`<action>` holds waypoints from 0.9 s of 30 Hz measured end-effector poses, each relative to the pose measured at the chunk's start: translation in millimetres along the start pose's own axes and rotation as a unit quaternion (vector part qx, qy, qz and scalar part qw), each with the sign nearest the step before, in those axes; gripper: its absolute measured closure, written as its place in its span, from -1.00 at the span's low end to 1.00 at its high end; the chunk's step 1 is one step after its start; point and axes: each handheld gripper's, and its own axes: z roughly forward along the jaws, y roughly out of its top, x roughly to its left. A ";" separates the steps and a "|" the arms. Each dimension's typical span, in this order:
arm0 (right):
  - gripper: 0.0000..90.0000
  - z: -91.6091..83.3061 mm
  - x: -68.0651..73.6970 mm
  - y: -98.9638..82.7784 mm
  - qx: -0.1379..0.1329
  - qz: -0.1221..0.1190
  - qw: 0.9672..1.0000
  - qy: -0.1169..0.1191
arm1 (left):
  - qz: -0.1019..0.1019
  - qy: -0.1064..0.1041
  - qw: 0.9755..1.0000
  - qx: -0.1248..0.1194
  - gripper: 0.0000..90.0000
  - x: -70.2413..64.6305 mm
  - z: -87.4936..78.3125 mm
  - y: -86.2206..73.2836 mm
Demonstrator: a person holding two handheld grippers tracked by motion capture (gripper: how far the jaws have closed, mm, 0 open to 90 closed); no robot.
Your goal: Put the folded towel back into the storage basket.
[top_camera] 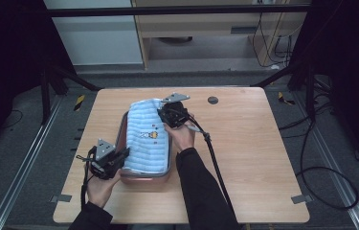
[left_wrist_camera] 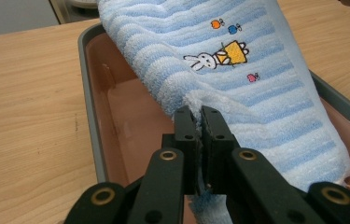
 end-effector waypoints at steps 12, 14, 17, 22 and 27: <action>0.84 9.4 0.5 -15.7 0.019 0.006 1.000 -0.001 | 0.004 0.001 1.000 0.018 0.91 -2.4 5.5 -8.6; 0.84 10.2 0.7 -17.7 0.022 0.007 1.000 0.000 | 0.002 0.001 1.000 0.020 0.91 -2.6 6.4 -9.8; 0.84 12.4 0.3 -21.9 0.027 0.007 1.000 0.000 | 0.001 0.001 1.000 0.023 0.91 -2.4 7.2 -11.4; 0.83 15.7 -0.5 -27.3 0.033 0.011 0.999 -0.001 | -0.002 0.002 1.000 0.024 0.90 -1.5 8.2 -12.8; 0.82 18.9 0.9 -30.6 0.041 0.009 0.999 0.000 | -0.004 0.005 1.000 0.027 0.90 -0.9 8.7 -14.6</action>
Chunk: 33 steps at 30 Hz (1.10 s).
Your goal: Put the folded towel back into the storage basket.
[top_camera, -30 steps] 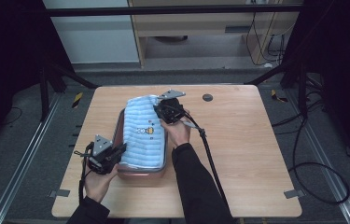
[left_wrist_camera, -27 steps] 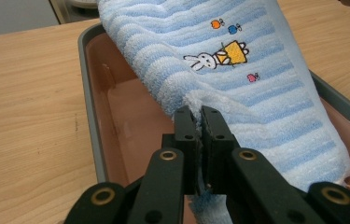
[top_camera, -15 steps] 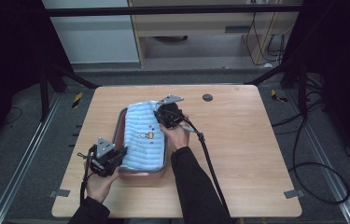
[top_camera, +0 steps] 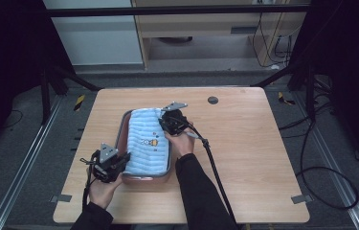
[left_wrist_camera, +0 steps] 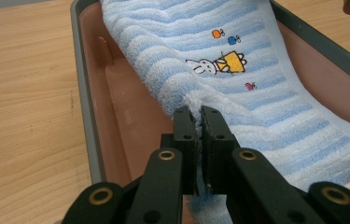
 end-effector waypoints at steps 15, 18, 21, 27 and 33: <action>0.51 0.9 1.9 -4.4 0.016 -0.010 1.000 -0.009 | -0.014 0.015 1.000 0.006 0.62 5.3 0.5 0.3; 0.40 -5.2 -0.9 -4.8 0.001 -0.005 1.000 -0.014 | -0.012 0.018 1.000 -0.001 0.54 5.6 -0.7 1.3; 0.28 -14.6 -3.7 -4.4 -0.013 -0.002 1.000 -0.018 | -0.014 0.016 1.000 -0.010 0.48 6.1 -3.0 2.5; -0.04 -35.8 -12.2 -6.0 -0.042 0.008 0.999 -0.014 | -0.014 0.011 0.999 -0.030 0.29 5.8 -9.4 6.6; -0.31 -61.6 -25.5 -14.0 -0.055 0.017 0.998 -0.017 | -0.014 0.000 0.999 -0.041 0.05 8.7 -14.8 11.5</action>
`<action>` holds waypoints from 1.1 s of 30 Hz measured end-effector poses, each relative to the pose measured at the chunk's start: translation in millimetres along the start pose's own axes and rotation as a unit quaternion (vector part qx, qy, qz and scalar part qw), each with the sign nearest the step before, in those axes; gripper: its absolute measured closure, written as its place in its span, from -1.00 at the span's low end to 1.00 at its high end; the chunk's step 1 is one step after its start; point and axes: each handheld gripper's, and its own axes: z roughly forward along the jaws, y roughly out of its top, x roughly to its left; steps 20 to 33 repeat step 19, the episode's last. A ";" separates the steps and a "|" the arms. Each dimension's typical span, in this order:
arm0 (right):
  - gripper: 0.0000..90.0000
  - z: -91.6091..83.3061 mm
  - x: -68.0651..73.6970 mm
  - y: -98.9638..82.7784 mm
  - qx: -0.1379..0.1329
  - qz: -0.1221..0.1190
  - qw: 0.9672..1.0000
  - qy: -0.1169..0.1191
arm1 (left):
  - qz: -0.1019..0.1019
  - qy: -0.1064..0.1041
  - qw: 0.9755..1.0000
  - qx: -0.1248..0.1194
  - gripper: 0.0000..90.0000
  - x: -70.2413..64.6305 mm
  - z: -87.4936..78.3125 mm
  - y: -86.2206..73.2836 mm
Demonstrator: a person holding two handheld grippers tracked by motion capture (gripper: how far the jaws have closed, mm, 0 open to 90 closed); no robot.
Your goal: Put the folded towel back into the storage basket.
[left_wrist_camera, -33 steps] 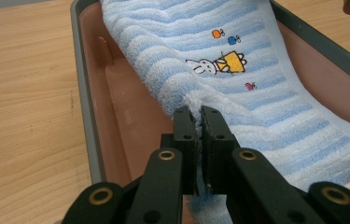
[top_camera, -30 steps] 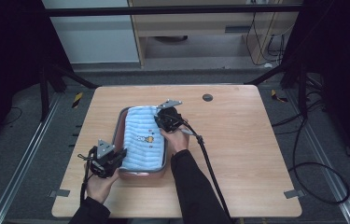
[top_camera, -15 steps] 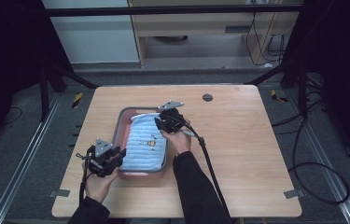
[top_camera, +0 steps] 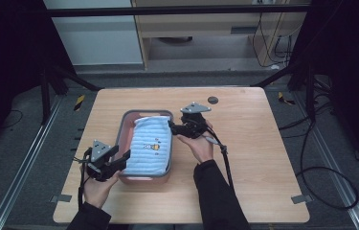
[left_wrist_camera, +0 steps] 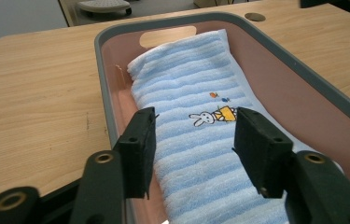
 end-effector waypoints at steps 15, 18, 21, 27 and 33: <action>-0.52 -85.8 -67.6 -54.3 0.001 0.039 0.998 -0.054 | 0.019 -0.025 0.999 0.002 -0.30 11.1 4.2 0.6; -0.53 -102.4 -80.6 -66.3 -0.002 0.048 0.997 -0.067 | 0.021 -0.028 0.999 0.000 -0.32 13.1 3.9 0.7; -0.53 -106.5 -83.5 -69.4 -0.002 0.051 0.996 -0.070 | 0.022 -0.028 0.999 -0.002 -0.33 13.8 3.7 0.8; -0.53 -106.5 -83.5 -69.4 -0.002 0.051 0.996 -0.070 | 0.022 -0.028 0.999 -0.002 -0.33 13.8 3.7 0.8; -0.53 -106.5 -83.5 -69.4 -0.002 0.051 0.996 -0.070 | 0.022 -0.028 0.999 -0.002 -0.33 13.8 3.7 0.8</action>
